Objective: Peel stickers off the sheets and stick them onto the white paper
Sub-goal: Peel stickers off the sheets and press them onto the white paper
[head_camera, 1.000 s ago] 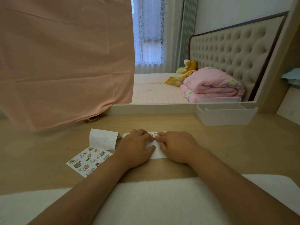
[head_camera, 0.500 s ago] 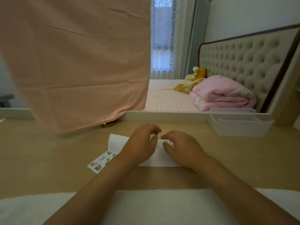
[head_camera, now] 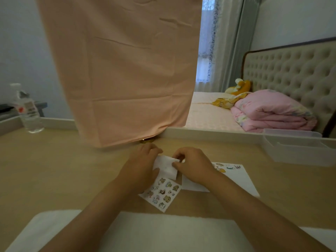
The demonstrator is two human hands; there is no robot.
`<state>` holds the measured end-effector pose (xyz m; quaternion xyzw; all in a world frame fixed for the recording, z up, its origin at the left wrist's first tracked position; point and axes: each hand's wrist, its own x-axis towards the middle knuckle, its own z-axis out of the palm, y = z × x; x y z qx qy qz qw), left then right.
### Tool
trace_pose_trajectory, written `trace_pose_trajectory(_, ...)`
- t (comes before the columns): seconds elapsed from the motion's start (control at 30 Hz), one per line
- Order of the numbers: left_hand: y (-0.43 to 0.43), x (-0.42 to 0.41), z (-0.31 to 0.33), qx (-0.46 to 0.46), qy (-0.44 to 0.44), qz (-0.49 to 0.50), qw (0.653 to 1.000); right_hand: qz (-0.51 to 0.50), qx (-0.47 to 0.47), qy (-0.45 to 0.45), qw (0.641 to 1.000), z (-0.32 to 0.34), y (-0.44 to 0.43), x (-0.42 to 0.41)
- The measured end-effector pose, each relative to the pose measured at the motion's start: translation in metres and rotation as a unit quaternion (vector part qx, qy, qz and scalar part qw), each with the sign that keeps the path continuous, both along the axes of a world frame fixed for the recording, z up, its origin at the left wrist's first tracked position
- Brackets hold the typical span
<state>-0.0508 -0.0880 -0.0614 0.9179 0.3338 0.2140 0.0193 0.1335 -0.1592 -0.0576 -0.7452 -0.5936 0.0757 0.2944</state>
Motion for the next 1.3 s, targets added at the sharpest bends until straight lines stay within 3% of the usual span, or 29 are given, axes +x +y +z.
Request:
trace_pose_trajectory(0.07,-0.01,-0.005,-0.004,0.034,0.028,0.029,0.999,-0.011,0.019,0.009,1.0,-0.002,0.0,0.003)
trace_pose_trajectory(0.2,-0.024,-0.006,-0.015,-0.069,0.159,0.046,0.984,-0.027,0.063,0.028,0.997,-0.006,-0.006,0.01)
trace_pose_trajectory(0.37,-0.013,0.006,-0.021,-0.117,0.171,-0.005,0.978,-0.03,0.099,0.03,0.994,-0.008,-0.017,0.016)
trace_pose_trajectory(0.43,-0.009,0.015,-0.016,-0.136,0.134,-0.008,0.982,-0.038,0.121,0.035,0.991,-0.006,-0.023,0.022)
trace_pose_trajectory(0.5,-0.008,0.028,-0.007,-0.152,0.035,-0.006,0.988,-0.047,0.134,0.037,0.989,-0.001,-0.031,0.031)
trace_pose_trajectory(0.6,-0.015,0.057,0.01,-0.093,-0.104,-0.033,0.99,-0.075,0.147,0.046,0.985,0.008,-0.043,0.05)
trace_pose_trajectory(0.77,-0.028,0.129,0.032,-0.063,-0.119,-0.112,0.985,-0.134,0.177,0.06,0.973,0.025,-0.07,0.101)
trace_pose_trajectory(1.0,-0.064,0.238,0.044,-0.04,-0.173,-0.149,0.973,-0.232,0.241,-0.065,0.94,0.044,-0.114,0.219)
trace_pose_trajectory(1.17,-0.08,0.311,0.036,-0.118,-0.06,-0.188,0.973,-0.287,0.19,-0.135,0.929,0.042,-0.132,0.288)
trace_pose_trajectory(1.3,-0.088,0.353,0.022,-0.173,0.01,-0.185,0.967,-0.258,0.01,-0.117,0.959,0.026,-0.136,0.315)
